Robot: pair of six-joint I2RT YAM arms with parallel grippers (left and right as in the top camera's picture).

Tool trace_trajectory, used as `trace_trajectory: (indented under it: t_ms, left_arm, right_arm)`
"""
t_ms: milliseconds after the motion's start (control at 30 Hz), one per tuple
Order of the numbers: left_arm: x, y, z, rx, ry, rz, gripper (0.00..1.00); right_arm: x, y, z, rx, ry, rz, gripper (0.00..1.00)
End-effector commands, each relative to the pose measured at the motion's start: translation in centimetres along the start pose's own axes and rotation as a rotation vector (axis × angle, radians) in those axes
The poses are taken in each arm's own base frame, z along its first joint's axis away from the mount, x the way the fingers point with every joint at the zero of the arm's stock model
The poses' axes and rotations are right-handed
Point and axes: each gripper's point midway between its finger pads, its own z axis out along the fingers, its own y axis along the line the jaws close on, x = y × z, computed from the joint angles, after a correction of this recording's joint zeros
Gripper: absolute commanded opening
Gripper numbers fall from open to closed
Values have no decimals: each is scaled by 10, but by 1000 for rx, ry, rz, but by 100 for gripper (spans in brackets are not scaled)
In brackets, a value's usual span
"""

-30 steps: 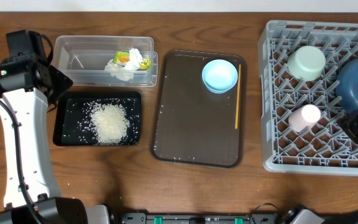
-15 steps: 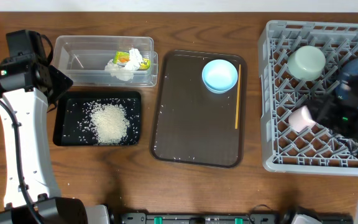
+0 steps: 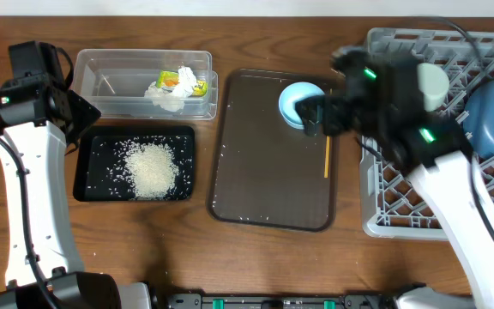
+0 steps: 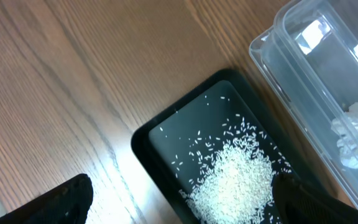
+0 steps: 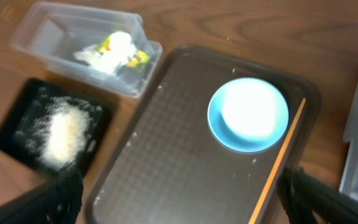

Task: Sort waste into correct bins and load items into the dishwasher rack
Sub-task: 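Reach the right gripper to the light-blue saucer and grasp it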

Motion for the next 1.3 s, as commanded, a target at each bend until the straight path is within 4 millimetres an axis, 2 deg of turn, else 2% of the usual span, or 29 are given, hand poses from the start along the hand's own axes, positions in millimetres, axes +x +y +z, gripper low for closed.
trace_trajectory:
  t_ms: [0, 133, 233, 367, 467, 567, 633, 733, 800, 867, 933, 967, 1067, 1100, 1200, 1267]
  left_arm:
    - [-1, 2, 0, -7, -3, -12, 94]
    - [-1, 2, 0, -7, -3, -12, 94]
    - [-1, 2, 0, -7, -3, -12, 94]
    - [-1, 2, 0, -7, -3, -12, 94]
    - [-1, 2, 0, -7, -3, -12, 94]
    - [-1, 2, 0, -7, -3, -12, 94]
    - [-1, 2, 0, -7, -3, -12, 94]
    - [-1, 2, 0, -7, -3, -12, 94]
    - [-1, 2, 0, -7, -3, -12, 94]
    - [-1, 2, 0, -7, -3, -12, 94]
    - [-1, 2, 0, -7, -3, -12, 94]
    - [-1, 2, 0, -7, -2, -12, 93]
    - [-1, 2, 0, -7, -3, -12, 94]
    - [-1, 2, 0, -7, -3, -12, 94]
    - [-1, 2, 0, -7, -3, -12, 94]
    - [-1, 2, 0, -7, -2, -12, 94]
  right_arm:
    - [-27, -11, 30, 138, 70, -87, 99]
    - [-38, -16, 77, 169, 214, -128, 99]
    - [-32, -19, 117, 178, 301, -127, 99]
    - [0, -23, 168, 183, 410, -134, 99]
    - [35, -25, 204, 188, 511, -144, 99]
    - [58, -24, 224, 191, 570, -149, 99]
    - [70, -23, 233, 194, 597, -151, 92]
    - [76, -25, 238, 230, 607, -145, 68]
    - [75, -27, 238, 263, 597, -145, 60]
    - [73, -27, 237, 277, 589, -150, 58]
    - [73, -26, 235, 276, 591, -151, 52]
    - [73, -25, 234, 276, 593, -151, 44]
    - [73, -25, 229, 277, 601, -150, 5]
    - [70, -24, 225, 277, 598, -151, 1]
    - [62, -19, 214, 268, 579, -149, 1]
    - [49, -13, 203, 264, 542, -129, 1]
